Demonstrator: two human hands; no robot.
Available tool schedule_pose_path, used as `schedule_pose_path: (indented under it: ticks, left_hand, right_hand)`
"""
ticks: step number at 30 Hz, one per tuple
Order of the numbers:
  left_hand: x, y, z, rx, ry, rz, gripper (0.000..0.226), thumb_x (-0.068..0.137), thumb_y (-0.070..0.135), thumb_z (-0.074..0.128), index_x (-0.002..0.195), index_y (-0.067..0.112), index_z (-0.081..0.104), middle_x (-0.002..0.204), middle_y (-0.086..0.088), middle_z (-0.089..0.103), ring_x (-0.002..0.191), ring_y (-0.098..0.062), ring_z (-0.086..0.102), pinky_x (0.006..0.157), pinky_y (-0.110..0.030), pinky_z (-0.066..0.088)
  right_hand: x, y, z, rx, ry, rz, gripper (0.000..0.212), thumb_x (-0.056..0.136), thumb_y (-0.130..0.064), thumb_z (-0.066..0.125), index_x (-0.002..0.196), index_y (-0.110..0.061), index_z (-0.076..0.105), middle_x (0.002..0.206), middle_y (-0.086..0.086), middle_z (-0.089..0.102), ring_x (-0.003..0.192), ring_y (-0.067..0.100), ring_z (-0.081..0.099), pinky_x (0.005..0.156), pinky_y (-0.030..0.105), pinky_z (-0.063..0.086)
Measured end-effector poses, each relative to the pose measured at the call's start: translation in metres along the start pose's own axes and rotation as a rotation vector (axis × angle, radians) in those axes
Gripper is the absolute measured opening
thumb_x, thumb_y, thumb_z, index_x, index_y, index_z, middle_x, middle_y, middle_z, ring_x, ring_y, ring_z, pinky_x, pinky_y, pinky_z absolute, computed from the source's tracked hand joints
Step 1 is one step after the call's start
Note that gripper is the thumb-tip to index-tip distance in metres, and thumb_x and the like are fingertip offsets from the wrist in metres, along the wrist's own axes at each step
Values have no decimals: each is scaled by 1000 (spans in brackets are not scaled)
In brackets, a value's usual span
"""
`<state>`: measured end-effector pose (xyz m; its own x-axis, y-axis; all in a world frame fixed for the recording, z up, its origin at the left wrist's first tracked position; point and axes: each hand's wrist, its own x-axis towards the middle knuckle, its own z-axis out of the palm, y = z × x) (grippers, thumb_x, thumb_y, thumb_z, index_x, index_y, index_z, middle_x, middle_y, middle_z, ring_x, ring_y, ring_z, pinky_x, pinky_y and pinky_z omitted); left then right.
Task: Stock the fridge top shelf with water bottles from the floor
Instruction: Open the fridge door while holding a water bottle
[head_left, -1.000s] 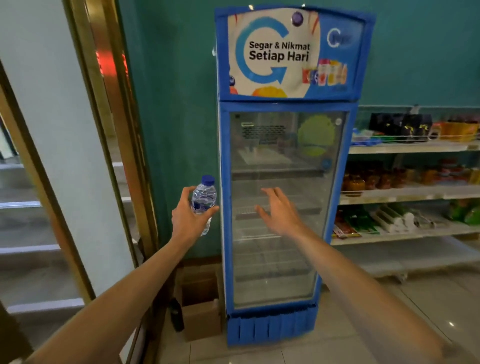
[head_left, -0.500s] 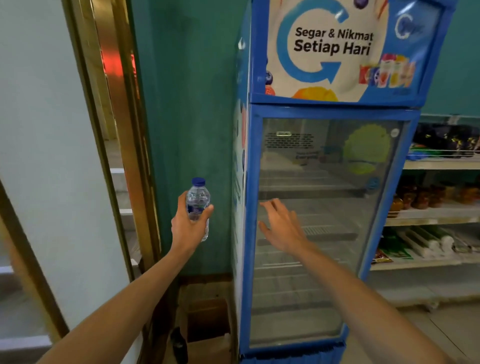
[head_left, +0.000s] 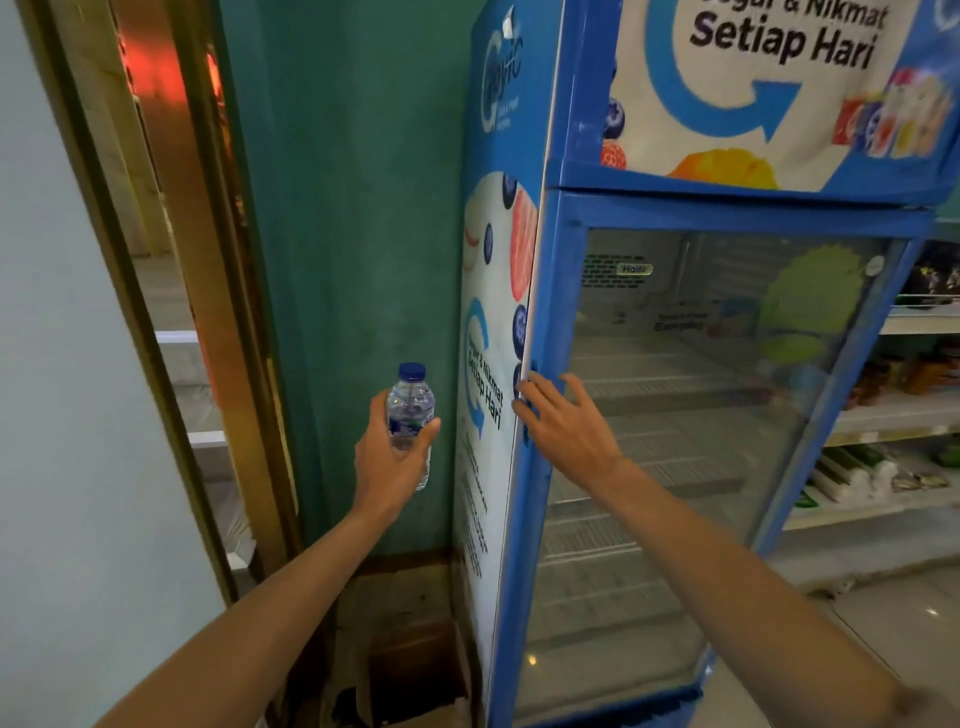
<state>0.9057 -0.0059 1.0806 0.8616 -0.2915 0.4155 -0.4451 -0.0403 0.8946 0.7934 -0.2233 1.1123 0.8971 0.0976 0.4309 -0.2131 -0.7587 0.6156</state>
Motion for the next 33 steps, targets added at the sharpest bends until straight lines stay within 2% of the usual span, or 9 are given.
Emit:
schedule_pose_path:
  ticks: [3, 6, 8, 11, 14, 18, 23, 28, 33]
  left_hand:
    - [8, -5, 7, -22, -15, 7, 63, 81, 40, 72, 135, 28, 41, 116, 10, 59, 97, -7, 62, 80, -24, 51]
    - [11, -8, 13, -37, -38, 18, 63, 82, 37, 72, 135, 26, 41, 116, 10, 59, 94, -4, 62, 74, -14, 48]
    - [13, -8, 16, -40, -50, 25, 62, 82, 35, 73, 135, 26, 42, 115, 10, 59, 92, -3, 62, 70, -11, 47]
    - [15, -11, 19, -45, -66, 32, 62, 82, 37, 73, 134, 28, 42, 115, 10, 60, 95, -6, 63, 73, -14, 49]
    - [16, -14, 22, -47, -72, 32, 62, 81, 39, 73, 134, 29, 42, 116, 9, 61, 99, -8, 64, 77, -17, 50]
    - [13, -15, 22, -38, -70, 45, 61, 81, 41, 72, 132, 27, 43, 118, 5, 63, 99, -10, 65, 80, -22, 54]
    - [11, -12, 20, -29, -78, 50, 61, 80, 43, 73, 131, 29, 44, 117, 9, 63, 99, -7, 64, 81, -23, 53]
    - [13, -14, 18, -3, -73, 70, 63, 79, 46, 72, 132, 29, 43, 116, 15, 60, 101, -4, 63, 83, -22, 52]
    - [14, -14, 24, -1, -57, 53, 63, 79, 48, 72, 132, 28, 43, 118, 9, 62, 101, -8, 64, 84, -26, 52]
  right_hand:
    - [11, 4, 9, -87, -51, -74, 49, 90, -27, 64, 135, -12, 53, 143, 11, 49, 142, 33, 37, 116, 56, 27]
    - [18, 9, 16, -200, -135, -152, 52, 96, -42, 56, 136, -10, 53, 142, 13, 48, 145, 36, 29, 120, 61, 12]
    - [21, 12, 18, -265, -136, -194, 57, 96, -51, 50, 134, -9, 55, 141, 13, 48, 145, 37, 29, 121, 61, 7]
    - [25, 18, 20, -328, -144, -244, 75, 88, -68, 49, 135, -10, 53, 137, 12, 46, 141, 36, 32, 121, 60, 9]
    - [30, 21, 21, -394, -175, -287, 85, 81, -75, 53, 134, -10, 48, 132, 10, 45, 137, 35, 35, 120, 58, 13]
    - [42, 15, 13, -407, -202, -285, 89, 72, -77, 62, 128, -9, 49, 122, 8, 48, 123, 31, 45, 118, 54, 16]
    - [49, 15, 7, -329, -214, -258, 89, 60, -78, 69, 113, -8, 55, 113, 7, 49, 113, 27, 45, 111, 45, 28]
    - [49, 17, 5, -288, -200, -282, 89, 57, -82, 69, 105, -8, 55, 107, 6, 49, 106, 25, 47, 104, 42, 33]
    - [25, 23, -6, -247, -169, -317, 95, 52, -88, 65, 106, -10, 55, 107, 5, 49, 106, 25, 47, 100, 40, 33]
